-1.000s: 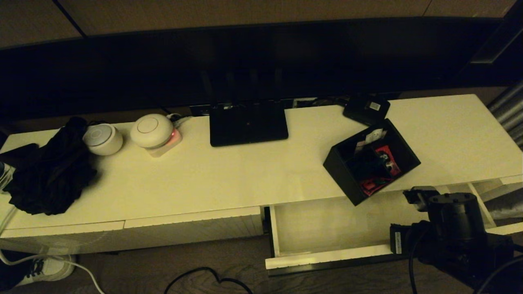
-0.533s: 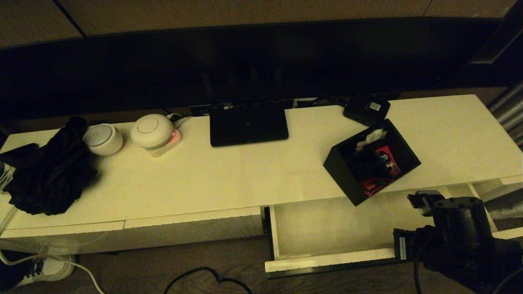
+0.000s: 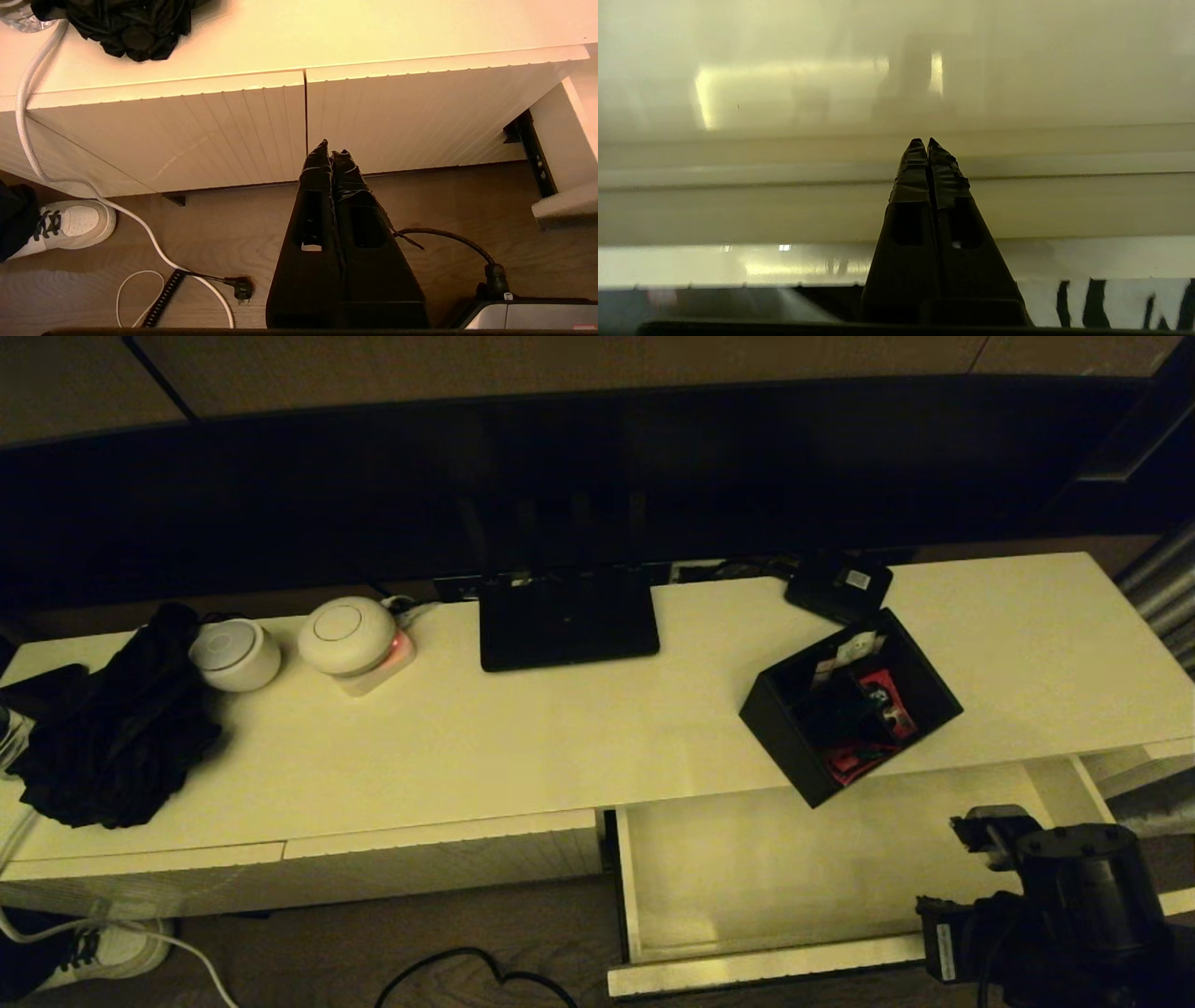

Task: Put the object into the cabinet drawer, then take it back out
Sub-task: Open the drawer

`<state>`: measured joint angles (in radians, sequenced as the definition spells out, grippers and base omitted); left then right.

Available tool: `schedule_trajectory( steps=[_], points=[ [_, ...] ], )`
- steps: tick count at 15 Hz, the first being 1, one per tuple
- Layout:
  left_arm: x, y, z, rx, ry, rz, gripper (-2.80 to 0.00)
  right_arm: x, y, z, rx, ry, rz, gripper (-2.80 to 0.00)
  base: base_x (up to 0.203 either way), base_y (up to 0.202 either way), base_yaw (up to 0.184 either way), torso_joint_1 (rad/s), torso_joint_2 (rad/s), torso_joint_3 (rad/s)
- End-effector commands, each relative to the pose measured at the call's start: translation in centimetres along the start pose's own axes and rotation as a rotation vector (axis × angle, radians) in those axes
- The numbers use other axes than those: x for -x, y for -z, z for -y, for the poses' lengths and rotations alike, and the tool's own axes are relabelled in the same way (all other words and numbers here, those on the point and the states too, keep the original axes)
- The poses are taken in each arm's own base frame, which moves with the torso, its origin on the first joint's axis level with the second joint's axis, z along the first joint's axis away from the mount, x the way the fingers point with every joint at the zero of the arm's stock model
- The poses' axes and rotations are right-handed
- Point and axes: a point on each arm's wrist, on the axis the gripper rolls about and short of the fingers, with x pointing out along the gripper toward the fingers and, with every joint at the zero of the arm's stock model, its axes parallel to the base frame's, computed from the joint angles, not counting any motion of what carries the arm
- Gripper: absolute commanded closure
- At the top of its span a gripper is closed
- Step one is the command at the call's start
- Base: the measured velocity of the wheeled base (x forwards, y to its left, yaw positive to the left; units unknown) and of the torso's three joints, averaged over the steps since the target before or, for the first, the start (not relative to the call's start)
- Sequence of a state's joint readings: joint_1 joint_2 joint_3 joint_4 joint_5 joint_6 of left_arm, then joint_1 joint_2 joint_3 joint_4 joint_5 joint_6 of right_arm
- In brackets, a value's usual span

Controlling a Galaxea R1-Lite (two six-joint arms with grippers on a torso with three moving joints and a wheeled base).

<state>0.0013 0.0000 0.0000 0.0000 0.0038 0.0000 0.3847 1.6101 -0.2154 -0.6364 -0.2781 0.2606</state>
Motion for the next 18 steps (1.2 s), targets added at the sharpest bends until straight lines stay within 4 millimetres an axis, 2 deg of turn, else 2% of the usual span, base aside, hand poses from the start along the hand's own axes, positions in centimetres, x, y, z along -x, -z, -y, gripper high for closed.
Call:
schedule_trajectory(
  steps=[1, 9, 14, 18],
  points=[
    [0.0, 0.1, 0.0, 0.000, -0.001, -0.003, 0.00, 1.1, 0.6, 0.2, 0.008, -0.020, 0.003, 0.00, 0.000, 0.000, 0.000, 0.000, 0.00, 0.000],
    [0.0, 0.1, 0.0, 0.000, -0.001, -0.003, 0.00, 4.1, 2.5, 1.0, 0.028, -0.106, -0.110, 0.00, 0.000, 0.000, 0.000, 0.000, 0.00, 0.000],
    [0.0, 0.1, 0.0, 0.000, -0.001, -0.003, 0.00, 4.7, 3.4, 1.4, 0.046, -0.118, -0.181, 0.00, 0.000, 0.000, 0.000, 0.000, 0.00, 0.000],
    [0.0, 0.1, 0.0, 0.000, -0.001, -0.003, 0.00, 5.4, 2.8, 1.4, 0.039, -0.134, -0.130, 0.00, 0.000, 0.000, 0.000, 0.000, 0.00, 0.000]
  ],
)
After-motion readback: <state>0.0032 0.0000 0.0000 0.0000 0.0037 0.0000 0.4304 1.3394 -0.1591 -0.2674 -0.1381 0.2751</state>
